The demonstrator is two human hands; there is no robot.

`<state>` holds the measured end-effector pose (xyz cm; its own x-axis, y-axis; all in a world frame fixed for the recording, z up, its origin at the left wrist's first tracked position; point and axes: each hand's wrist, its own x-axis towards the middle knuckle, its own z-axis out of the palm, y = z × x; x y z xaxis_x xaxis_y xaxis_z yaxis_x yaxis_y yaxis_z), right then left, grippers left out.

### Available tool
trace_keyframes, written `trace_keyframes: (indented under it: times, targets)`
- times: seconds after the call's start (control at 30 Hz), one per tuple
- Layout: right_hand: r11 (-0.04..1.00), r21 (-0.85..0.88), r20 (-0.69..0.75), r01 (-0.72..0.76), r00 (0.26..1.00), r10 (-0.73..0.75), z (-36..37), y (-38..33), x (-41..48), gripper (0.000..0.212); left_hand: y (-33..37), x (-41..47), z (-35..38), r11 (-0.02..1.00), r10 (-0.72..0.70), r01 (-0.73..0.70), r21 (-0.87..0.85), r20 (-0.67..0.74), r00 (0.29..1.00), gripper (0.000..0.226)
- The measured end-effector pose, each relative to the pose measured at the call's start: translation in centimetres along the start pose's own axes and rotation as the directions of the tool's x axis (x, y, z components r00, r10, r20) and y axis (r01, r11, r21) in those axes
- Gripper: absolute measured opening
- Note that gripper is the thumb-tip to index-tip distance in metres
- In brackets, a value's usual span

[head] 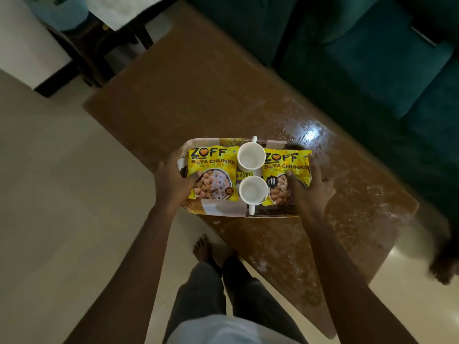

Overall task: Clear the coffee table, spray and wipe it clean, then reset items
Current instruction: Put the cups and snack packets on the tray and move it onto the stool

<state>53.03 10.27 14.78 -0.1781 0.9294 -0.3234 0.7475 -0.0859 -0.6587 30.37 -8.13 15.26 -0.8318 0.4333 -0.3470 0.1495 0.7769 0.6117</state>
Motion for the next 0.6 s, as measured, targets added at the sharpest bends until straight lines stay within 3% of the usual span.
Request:
trace_keyframes:
  times: [0.13,0.37,0.6]
  targets:
    - [0.999,0.005,0.026,0.046,0.999,-0.046,-0.8,-4.6,-1.5,0.06,-0.1,-0.7,-3.9,1.0,0.01,-0.01,0.027,-0.012,1.0,0.065]
    - [0.99,-0.051,0.06,0.128,0.99,-0.125,0.2,-11.9,-3.8,0.061,-1.4,0.4,-10.7,0.999,-0.002,0.002,0.044,-0.018,1.0,0.084]
    - [0.996,-0.037,0.034,0.082,0.996,-0.08,5.2,-18.5,-6.6,0.061,-3.2,5.6,-18.3,0.996,0.028,-0.028,0.082,0.002,1.0,0.084]
